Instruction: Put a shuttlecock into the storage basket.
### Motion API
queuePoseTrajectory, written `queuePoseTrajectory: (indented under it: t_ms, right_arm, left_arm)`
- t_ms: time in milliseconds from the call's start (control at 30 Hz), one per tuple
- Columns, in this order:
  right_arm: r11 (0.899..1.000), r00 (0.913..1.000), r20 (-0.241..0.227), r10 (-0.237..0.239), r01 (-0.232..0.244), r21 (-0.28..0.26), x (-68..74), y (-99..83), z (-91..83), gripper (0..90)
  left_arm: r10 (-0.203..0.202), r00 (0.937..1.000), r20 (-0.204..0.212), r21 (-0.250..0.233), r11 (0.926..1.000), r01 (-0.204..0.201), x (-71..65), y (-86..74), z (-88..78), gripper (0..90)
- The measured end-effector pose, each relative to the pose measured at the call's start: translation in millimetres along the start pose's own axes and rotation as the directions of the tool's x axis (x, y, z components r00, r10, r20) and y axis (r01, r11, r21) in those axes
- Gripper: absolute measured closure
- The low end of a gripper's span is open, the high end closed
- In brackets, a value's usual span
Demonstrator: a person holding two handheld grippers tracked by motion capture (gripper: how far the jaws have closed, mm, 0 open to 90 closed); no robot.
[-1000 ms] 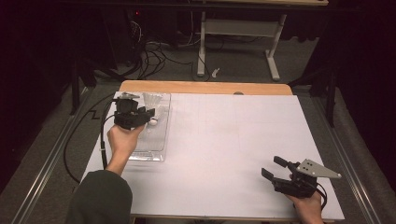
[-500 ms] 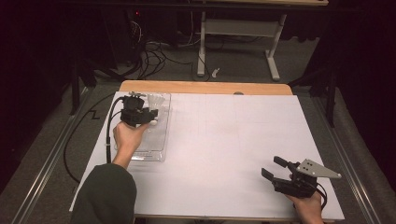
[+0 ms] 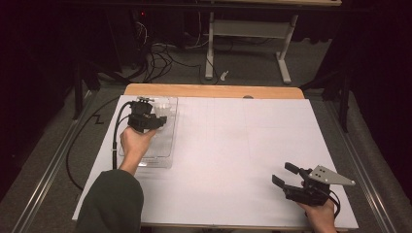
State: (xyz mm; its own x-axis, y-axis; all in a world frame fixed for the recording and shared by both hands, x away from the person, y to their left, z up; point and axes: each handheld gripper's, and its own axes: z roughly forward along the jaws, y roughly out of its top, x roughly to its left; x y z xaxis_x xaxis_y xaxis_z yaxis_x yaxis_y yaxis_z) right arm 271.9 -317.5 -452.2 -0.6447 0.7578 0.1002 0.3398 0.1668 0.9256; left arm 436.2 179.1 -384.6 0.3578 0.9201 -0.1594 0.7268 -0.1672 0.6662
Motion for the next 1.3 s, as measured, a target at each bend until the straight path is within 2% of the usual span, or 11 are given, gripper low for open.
queuePoseTrajectory:
  t_ms: [267,433,933,1300]
  right_arm:
    - [1.0,1.0,0.0,-0.001,0.001,0.0,0.1,0.0,0.0,28.5]
    - [1.0,1.0,0.0,-0.001,0.001,0.0,0.0,0.0,0.0,28.5]
    - [1.0,1.0,0.001,0.001,-0.001,0.0,0.1,0.1,0.0,28.5]
    - [1.0,1.0,0.001,0.0,0.0,0.0,0.0,0.0,0.1,28.5]
  left_arm:
    - [-0.002,1.0,0.003,-0.003,1.0,0.002,0.3,-0.5,-0.4,40.5]
    - [0.002,1.0,0.003,-0.019,0.9998,-0.002,0.0,-0.7,-2.0,37.0]
    - [-0.002,1.0,-0.002,-0.079,0.9969,0.001,1.4,-8.5,-10.6,34.4]
    - [0.008,0.9999,-0.015,-0.132,0.9912,-0.01,0.8,-15.6,-21.4,34.1]
